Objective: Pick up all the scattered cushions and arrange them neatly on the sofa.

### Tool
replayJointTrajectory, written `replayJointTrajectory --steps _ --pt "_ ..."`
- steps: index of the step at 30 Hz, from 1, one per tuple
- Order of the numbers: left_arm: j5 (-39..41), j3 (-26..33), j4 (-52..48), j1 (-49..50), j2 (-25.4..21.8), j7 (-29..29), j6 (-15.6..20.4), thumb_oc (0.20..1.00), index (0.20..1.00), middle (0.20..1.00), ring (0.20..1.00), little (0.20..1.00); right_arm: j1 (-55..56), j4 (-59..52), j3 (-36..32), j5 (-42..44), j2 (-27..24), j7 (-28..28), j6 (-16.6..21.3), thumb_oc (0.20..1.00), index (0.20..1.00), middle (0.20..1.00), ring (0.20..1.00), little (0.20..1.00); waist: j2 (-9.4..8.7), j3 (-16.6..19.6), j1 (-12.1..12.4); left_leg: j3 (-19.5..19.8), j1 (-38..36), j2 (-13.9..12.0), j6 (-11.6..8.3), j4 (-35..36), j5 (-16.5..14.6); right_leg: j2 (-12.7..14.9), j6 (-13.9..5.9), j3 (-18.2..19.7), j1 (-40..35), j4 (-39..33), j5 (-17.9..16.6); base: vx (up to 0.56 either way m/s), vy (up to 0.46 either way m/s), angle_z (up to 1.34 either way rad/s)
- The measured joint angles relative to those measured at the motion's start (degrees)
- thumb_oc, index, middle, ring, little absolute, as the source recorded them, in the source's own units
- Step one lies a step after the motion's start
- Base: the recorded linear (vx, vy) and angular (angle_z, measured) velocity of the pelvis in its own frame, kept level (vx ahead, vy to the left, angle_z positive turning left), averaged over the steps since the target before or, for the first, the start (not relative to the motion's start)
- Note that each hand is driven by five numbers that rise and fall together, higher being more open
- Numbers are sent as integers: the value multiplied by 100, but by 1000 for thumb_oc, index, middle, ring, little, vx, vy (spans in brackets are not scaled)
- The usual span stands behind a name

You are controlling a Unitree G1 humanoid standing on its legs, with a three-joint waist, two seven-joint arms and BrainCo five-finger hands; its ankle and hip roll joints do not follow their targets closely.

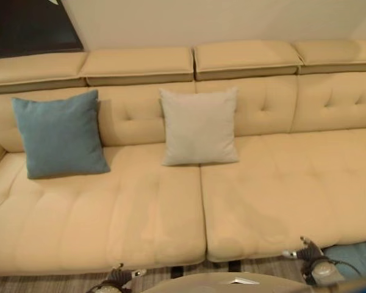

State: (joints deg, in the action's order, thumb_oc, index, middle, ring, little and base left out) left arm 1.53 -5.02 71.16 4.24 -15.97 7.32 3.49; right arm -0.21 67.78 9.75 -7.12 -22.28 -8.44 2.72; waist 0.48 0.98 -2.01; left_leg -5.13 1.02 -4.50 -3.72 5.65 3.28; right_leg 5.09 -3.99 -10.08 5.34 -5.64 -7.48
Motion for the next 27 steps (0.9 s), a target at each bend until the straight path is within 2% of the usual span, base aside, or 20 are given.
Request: replayJointTrajectory --steps 6,10,12,13,14,15,16,17,18,20,22,23,24,25,26,27 --pt "-68 -250 -20 -92 10 -103 -61 1000 1000 1000 1000 1000 117 310 -11 30 149 162 -114 1000 1000 1000 1000 1000 6 104 -20 -28 61 -186 0 0 1 -164 21 -25 16 2 14 -43 -65 0" --pt "-236 -626 -249 -428 40 -101 -53 1000 1000 1000 1000 1000 16 256 -29 146 116 160 -108 1000 1000 1000 1000 1000 138 -189 -45 127 455 -440 -12 -296 2 -421 143 -39 177 75 63 -146 -84 22" --pt "-268 -622 -235 -537 168 -103 -52 1000 1000 1000 1000 1000 -6 295 -28 167 119 156 -112 1000 1000 1000 1000 1000 149 -302 -29 192 528 -455 -122 -367 -92 -489 220 -41 239 12 102 -180 -4 13" --pt "-267 -628 -235 -550 219 -105 -52 1000 1000 1000 1000 1000 -15 303 -28 198 116 152 -113 1000 1000 1000 1000 1000 113 -369 -14 442 574 -334 -201 -549 -119 -469 329 32 274 31 84 -143 31 -29" --pt "-265 -628 -222 -537 307 -106 -52 1000 1000 1000 1000 1000 -71 302 -12 200 81 146 -110 1000 1000 1000 1000 1000 99 -388 6 883 610 -57 -273 -790 -180 -418 367 119 356 66 59 -95 33 -40" --pt "-265 -628 -172 -565 396 -107 -53 1000 1000 1000 1000 1000 -120 300 -8 199 60 140 -107 1000 1000 1000 1000 1000 82 -404 -43 1186 612 213 -237 -905 -345 -348 376 169 396 57 49 -132 103 -42" --pt "-265 -647 -161 -604 451 -115 -49 1000 1000 1000 1000 1000 -168 307 -5 199 67 141 -107 1000 1000 1000 1000 1000 37 -447 -46 1453 586 445 -177 -989 -427 -287 377 284 428 76 44 -141 209 -40" --pt "-263 -728 -169 -703 468 -110 -40 1000 1000 1000 1000 1000 -198 326 22 199 115 131 -121 1000 1000 1000 1000 1000 -44 -483 -133 1873 592 731 41 -1170 -680 -271 302 564 509 41 -201 -179 278 -67" --pt "-265 -862 -173 -777 464 -118 -40 1000 1000 1000 1000 1000 -266 332 18 199 140 133 -119 1000 1000 1000 1000 1000 -78 -510 -67 2174 551 874 155 -1158 -775 -268 283 847 603 53 -273 -92 200 -89" --pt "-267 -893 -168 -839 484 -145 -38 1000 1000 1000 1000 1000 -429 333 -2 201 138 132 -114 1000 1000 1000 1000 1000 -166 -651 -69 2110 519 1030 303 -1116 -774 -185 196 1070 685 43 -375 -130 193 -83" --pt "-271 -929 -138 -1010 442 -196 -44 1000 1000 1000 1000 1000 -442 332 -38 200 174 113 -140 1000 1000 1000 1000 1000 -281 -706 -166 1850 534 1145 465 -1132 -652 -51 84 1148 805 82 -318 -174 218 -56" --pt "-273 -987 -145 -1029 421 -197 -35 1000 1000 1000 1000 1000 -461 371 -113 199 209 118 -152 1000 1000 1000 1000 1000 -256 -718 -161 1676 486 1106 616 -1009 -613 -46 -175 1189 937 134 -134 -224 259 -88" --pt "-279 -1056 -196 -1092 416 -197 -39 1000 1000 1000 1000 1000 -462 423 -105 199 236 110 -190 1000 1000 1000 1000 1000 -284 -709 -164 1424 547 1196 637 -1066 -526 -31 -465 1278 1073 92 265 -231 238 -145" --pt "-282 -1080 -219 -1112 422 -198 -40 1000 1000 1000 1000 1000 -563 421 -103 199 260 100 -212 1000 1000 1000 1000 1000 -254 -718 -153 1088 668 1106 760 -1066 -483 -38 -769 1364 1202 49 523 -220 183 -164" --pt "-288 -1069 -228 -1149 413 -201 -43 1000 1000 1000 1000 1000 -662 422 -115 199 306 98 -232 1000 1000 1000 1000 1000 -230 -753 -156 838 704 1050 843 -1003 -466 -59 -775 1307 1367 183 520 -250 156 -162" --pt "-290 -1061 -253 -1189 369 -198 -43 1000 1000 1000 1000 1000 -798 427 -126 198 394 96 -256 1000 1000 1000 1000 1000 -247 -793 -150 537 729 1005 916 -944 -417 -22 -673 1091 1602 463 386 -261 150 -151"
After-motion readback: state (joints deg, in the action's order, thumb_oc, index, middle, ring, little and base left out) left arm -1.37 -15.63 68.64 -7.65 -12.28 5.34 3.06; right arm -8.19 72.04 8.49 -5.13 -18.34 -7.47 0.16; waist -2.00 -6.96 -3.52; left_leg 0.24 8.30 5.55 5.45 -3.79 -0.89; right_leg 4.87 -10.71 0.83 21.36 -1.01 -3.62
